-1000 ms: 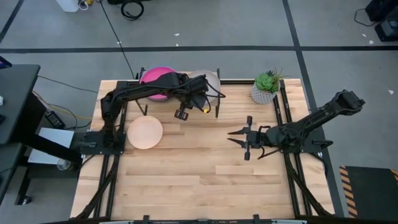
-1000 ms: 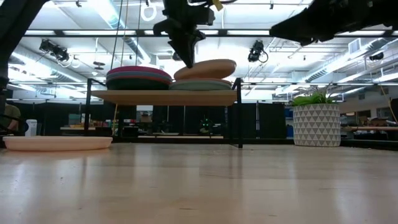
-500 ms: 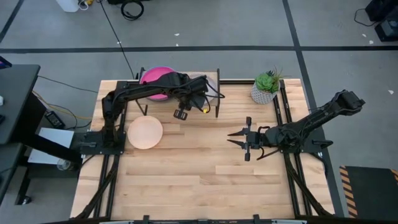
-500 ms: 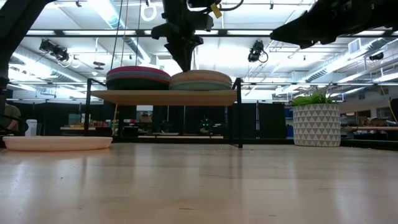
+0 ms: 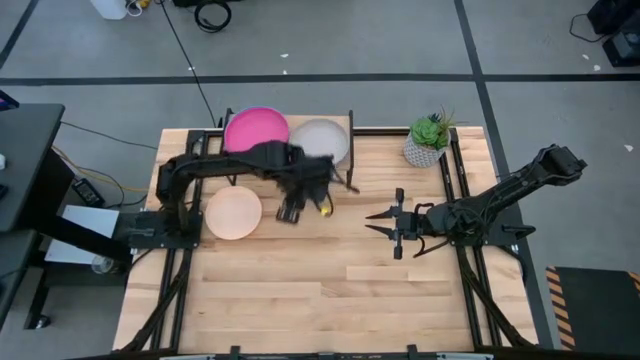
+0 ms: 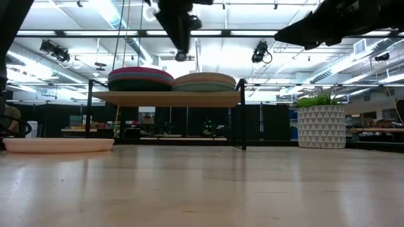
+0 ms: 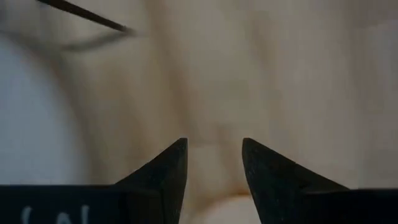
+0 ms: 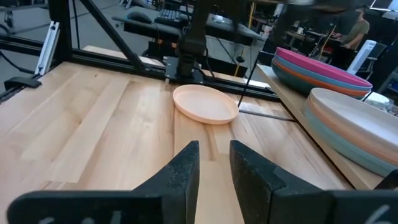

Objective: Place and stack plates onto a shelf
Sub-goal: Stack the light brown plate on the gray plate on the shelf

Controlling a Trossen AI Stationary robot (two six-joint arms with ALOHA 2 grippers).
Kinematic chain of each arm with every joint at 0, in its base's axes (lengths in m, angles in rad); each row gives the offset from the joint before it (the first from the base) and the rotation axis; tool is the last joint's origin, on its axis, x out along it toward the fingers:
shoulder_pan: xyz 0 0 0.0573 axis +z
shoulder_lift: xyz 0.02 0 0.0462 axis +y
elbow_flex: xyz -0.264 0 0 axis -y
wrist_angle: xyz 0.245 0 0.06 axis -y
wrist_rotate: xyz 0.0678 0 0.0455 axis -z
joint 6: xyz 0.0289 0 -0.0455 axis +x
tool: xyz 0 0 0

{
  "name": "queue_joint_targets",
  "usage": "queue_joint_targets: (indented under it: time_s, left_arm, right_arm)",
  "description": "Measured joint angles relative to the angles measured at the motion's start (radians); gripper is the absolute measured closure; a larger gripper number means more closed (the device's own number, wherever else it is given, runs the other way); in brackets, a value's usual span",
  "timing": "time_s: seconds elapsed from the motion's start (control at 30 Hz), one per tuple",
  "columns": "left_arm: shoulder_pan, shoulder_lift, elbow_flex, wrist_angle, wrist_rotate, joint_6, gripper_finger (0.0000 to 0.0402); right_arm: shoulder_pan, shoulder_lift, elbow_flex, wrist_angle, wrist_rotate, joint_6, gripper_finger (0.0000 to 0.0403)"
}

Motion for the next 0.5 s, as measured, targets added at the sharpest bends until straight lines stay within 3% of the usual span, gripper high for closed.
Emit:
queue_joint_targets:
  time_s: [0.07,0.23,0.5]
  left_arm:
    - [-0.05,-0.004,-0.029,-0.034,0.049,-0.121,0.024]
    - [-0.177,-0.015,-0.223,-0.066,0.042,-0.337,0.024]
    - [-0.312,-0.064,-0.588,0.1,0.027,-0.463,0.0247]
  right_arm:
    - [0.0,0.0,-0.002,0.003,0.0,0.0,0.0306]
    - [0.0,0.0,-0.003,0.004,-0.02,0.005,0.0306]
    - [0.0,0.009,-0.004,0.007,-0.046,0.013,0.0307]
